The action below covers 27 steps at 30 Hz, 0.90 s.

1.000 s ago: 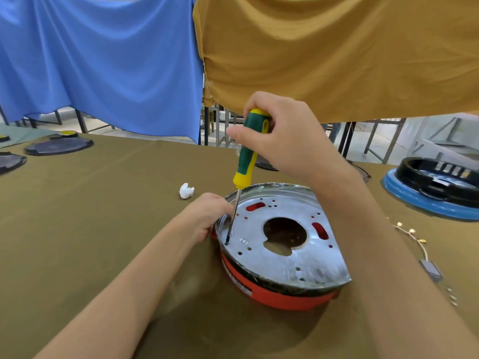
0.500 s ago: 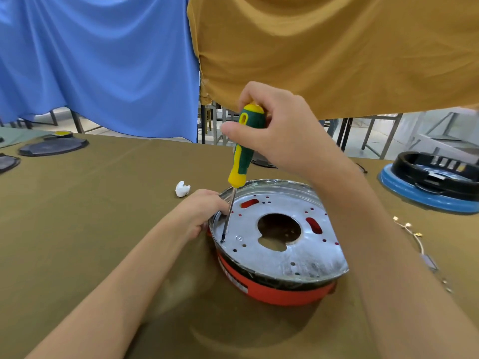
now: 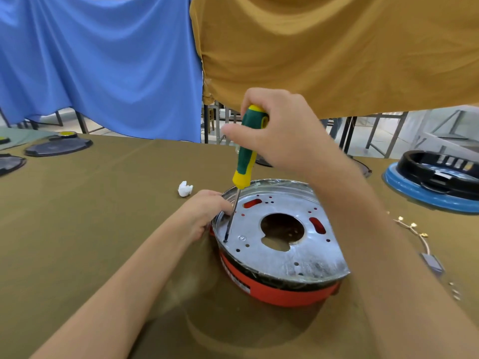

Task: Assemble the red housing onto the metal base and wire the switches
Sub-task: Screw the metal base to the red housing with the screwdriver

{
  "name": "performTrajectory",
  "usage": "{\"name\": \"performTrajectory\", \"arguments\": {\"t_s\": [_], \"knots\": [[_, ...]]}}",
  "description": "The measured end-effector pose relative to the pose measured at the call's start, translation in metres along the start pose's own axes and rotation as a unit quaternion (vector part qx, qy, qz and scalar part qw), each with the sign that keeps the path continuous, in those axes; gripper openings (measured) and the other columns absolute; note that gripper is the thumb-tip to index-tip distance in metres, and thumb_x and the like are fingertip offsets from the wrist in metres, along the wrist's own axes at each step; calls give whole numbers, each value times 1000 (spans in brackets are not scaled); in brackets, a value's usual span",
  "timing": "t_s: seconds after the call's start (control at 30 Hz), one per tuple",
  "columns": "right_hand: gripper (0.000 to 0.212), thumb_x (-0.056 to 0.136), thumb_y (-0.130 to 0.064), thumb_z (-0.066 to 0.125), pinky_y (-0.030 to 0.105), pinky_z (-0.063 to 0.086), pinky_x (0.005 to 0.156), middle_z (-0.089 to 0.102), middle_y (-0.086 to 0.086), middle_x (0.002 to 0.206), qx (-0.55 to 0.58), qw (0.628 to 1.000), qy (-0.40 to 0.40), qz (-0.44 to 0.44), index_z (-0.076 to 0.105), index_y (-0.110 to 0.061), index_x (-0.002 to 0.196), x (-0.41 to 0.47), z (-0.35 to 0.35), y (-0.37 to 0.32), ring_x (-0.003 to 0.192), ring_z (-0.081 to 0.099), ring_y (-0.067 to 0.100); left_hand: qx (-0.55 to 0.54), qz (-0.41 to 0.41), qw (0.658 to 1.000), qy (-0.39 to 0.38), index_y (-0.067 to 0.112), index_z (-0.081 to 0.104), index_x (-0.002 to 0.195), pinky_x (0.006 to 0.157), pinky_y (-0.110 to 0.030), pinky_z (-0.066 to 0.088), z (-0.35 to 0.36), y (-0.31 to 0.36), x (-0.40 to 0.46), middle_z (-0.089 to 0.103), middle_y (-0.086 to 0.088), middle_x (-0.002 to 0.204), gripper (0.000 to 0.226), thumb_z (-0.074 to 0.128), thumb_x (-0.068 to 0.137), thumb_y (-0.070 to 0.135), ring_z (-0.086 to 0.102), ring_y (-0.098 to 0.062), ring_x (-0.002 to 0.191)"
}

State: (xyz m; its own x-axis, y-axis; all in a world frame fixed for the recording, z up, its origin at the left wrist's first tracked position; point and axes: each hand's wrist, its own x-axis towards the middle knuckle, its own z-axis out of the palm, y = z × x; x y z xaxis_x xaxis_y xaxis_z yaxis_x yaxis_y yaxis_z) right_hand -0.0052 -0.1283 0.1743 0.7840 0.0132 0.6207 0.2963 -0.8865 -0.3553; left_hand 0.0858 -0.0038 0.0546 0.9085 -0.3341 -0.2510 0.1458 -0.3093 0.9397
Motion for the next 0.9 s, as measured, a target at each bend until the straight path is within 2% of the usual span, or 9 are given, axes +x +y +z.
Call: {"name": "performTrajectory", "arguments": {"t_s": [0.1,0.2,0.3,0.4,0.47,0.53,0.63,0.73,0.9], "knots": [[43,94,-50,57,35,37,58,51,3,67,-48,998,31,2,53,-7,90,-1,10,-7,61,42,18,2,-2,1000,0,0,71,87,68,-36,60,0,0,0,72,-12,67,18,58,79,-10,68,-26,60],[24,99,-37,49,25,37,58,54,-3,74,89,993,-69,15,57,-16,110,-1,1,-4,57,42,4,2,0,1000,-2,3,70,81,75,-42,60,0,0,0,72,-11,66,17,59,79,-10,68,-27,62],[21,97,-24,57,13,37,57,54,-10,81,171,978,-119,4,60,-21,118,-2,-15,2,58,47,-3,-6,0,1000,-9,3,70,81,61,-33,59,0,-1,0,72,-10,65,17,59,78,-10,68,-24,54],[18,92,-35,66,24,45,60,54,-11,73,112,992,-55,-9,65,-18,100,0,-10,2,62,50,3,-9,5,1000,-8,3,69,81,54,-28,57,0,-1,-1,70,-9,62,16,59,78,-10,67,-21,50],[31,90,-45,65,38,49,64,57,-5,68,10,999,30,12,60,-14,87,1,3,0,67,55,18,-16,6,1000,-11,1,69,84,50,-27,56,0,-1,-2,70,-11,63,18,58,78,-12,67,-21,49],[40,92,-49,59,39,44,60,52,-2,63,-52,995,83,21,53,-10,83,0,14,-1,67,54,27,-17,3,1000,-13,1,69,83,49,-27,56,0,-1,-2,70,-11,63,18,57,77,-12,67,-21,49],[32,99,-46,50,31,38,61,52,-6,68,12,999,17,33,56,-14,102,0,14,2,65,51,15,-12,3,1000,-11,3,68,77,52,-26,55,0,-1,-1,69,-9,61,18,57,78,-11,66,-21,48],[32,98,-26,52,17,37,65,62,-6,95,147,984,-91,43,54,-21,129,2,-3,8,71,52,-1,-15,2,1000,-13,3,69,77,50,-26,55,-1,-1,-2,70,-10,62,19,58,77,-11,66,-21,48],[20,96,-17,63,12,42,55,56,-7,83,205,974,-98,-14,62,-13,115,-3,-11,9,60,54,-2,-11,3,1000,-8,5,69,74,46,-24,54,-1,-1,-1,70,-7,59,18,59,76,-11,66,-19,46]]}}
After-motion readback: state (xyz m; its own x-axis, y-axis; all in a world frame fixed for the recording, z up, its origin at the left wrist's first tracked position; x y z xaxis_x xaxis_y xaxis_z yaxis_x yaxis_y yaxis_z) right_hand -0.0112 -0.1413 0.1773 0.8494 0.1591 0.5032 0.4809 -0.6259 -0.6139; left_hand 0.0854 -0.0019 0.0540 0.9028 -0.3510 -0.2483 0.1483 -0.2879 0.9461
